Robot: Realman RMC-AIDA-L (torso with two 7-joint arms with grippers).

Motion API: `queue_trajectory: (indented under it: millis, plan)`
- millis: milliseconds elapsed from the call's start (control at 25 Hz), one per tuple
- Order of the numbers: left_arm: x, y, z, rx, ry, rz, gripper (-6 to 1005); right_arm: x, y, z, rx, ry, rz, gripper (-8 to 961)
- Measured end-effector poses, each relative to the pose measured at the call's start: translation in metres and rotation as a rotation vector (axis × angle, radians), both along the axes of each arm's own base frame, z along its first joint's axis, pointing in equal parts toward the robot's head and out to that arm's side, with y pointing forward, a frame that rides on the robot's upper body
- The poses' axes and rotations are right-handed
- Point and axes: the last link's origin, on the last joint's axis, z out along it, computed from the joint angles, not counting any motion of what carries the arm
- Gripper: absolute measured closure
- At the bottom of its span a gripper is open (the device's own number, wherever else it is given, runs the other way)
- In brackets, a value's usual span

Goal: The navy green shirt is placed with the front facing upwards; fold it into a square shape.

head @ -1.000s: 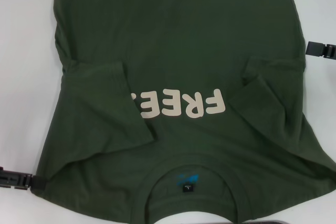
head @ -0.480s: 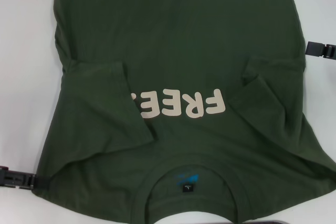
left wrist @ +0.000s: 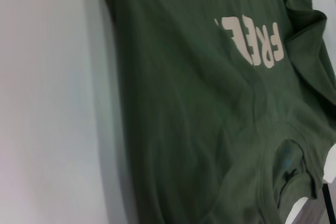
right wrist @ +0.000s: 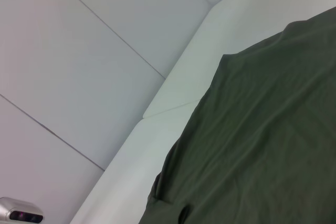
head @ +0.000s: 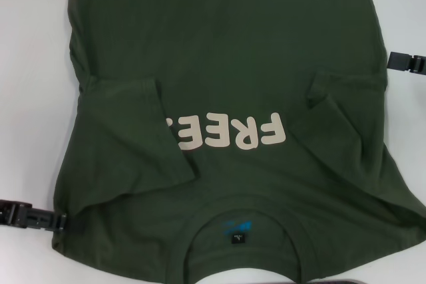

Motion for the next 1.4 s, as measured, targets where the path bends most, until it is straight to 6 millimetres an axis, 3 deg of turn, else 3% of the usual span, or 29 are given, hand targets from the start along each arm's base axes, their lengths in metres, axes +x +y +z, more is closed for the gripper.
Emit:
queue_trajectory:
  millis: [320, 840, 1400]
  plan:
    - [0.003, 0.002, -0.004, -0.001, -0.005, -0.013, 100, 0.0, 0.0, 0.0, 0.0, 0.0, -0.001, 253]
    - [-0.008, -0.002, 0.015, 0.015, 0.021, 0.019, 100, 0.0, 0.0, 0.0, 0.001, 0.001, -0.002, 254]
    - [-0.016, -0.013, 0.016, 0.003, 0.035, 0.052, 100, -0.001, 0.001, 0.0, 0.003, 0.003, 0.001, 254]
